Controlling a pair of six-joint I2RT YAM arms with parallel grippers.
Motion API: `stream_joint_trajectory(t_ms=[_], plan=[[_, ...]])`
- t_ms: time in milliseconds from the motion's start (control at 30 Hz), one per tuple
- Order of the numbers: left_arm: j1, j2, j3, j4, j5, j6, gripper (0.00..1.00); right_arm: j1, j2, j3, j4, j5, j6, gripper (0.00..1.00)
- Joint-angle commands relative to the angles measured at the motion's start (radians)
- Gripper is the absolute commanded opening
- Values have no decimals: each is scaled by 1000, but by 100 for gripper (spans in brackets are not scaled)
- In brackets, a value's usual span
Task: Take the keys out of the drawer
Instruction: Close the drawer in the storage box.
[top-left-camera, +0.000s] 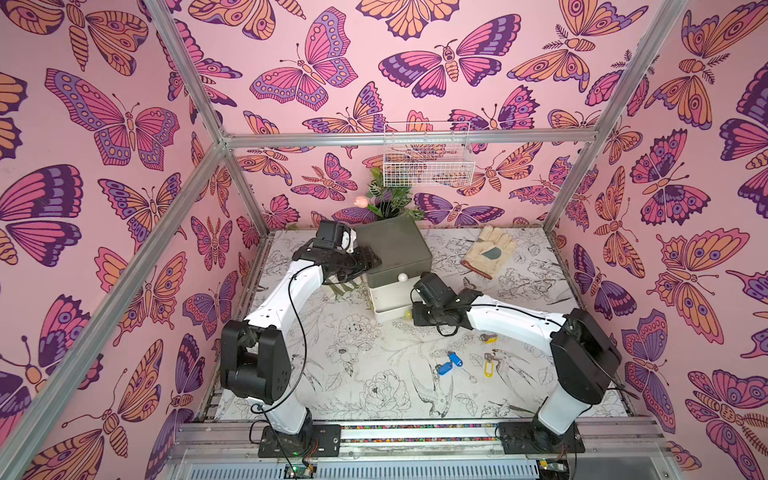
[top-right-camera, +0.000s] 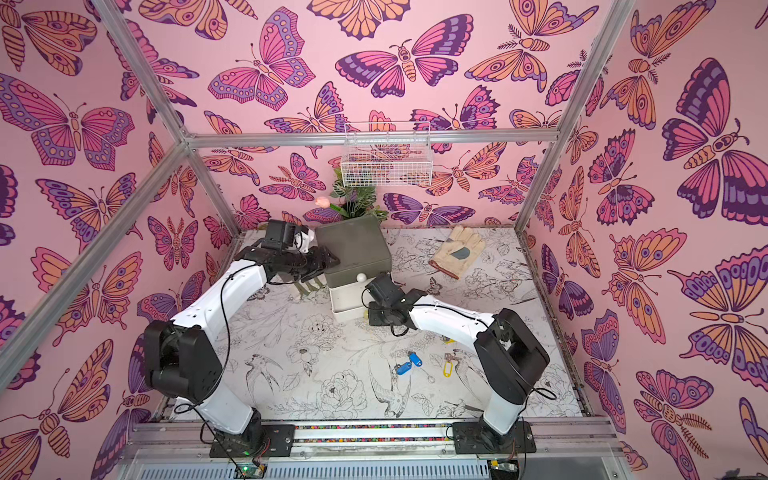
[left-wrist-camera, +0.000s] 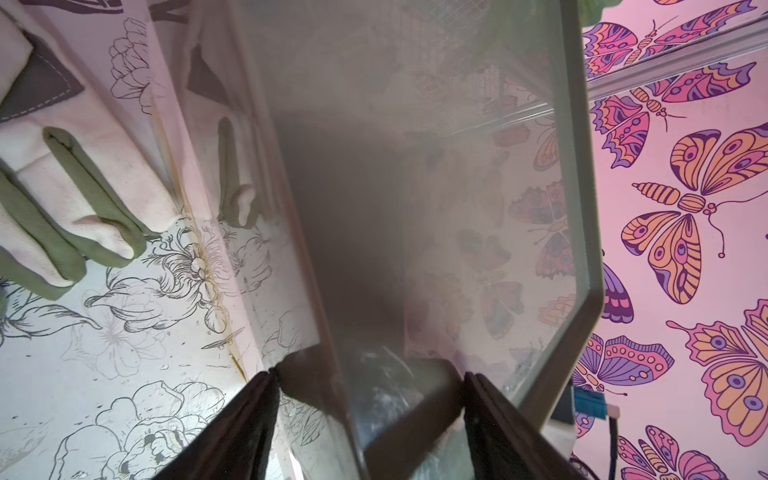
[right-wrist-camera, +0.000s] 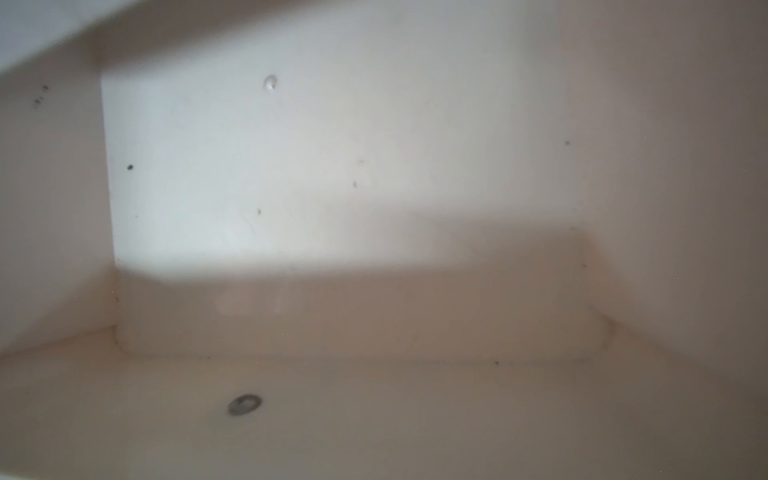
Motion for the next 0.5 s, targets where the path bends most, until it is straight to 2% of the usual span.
stream_joint_trajectory(t_ms=[0,167,333,467], plan=[[5,48,-13,-79,7,39,75,-13,11,16,202,101,-32,35],[7,53,-13,-100,15,55,74,-15,72,24,394,139,-49,38],[7,41,-39,-105,22,54,74,-16,130,52,442,126,-41,47],[8,43,-61,-104,41,53,74,-14,126,-36,555,108,-31,55]])
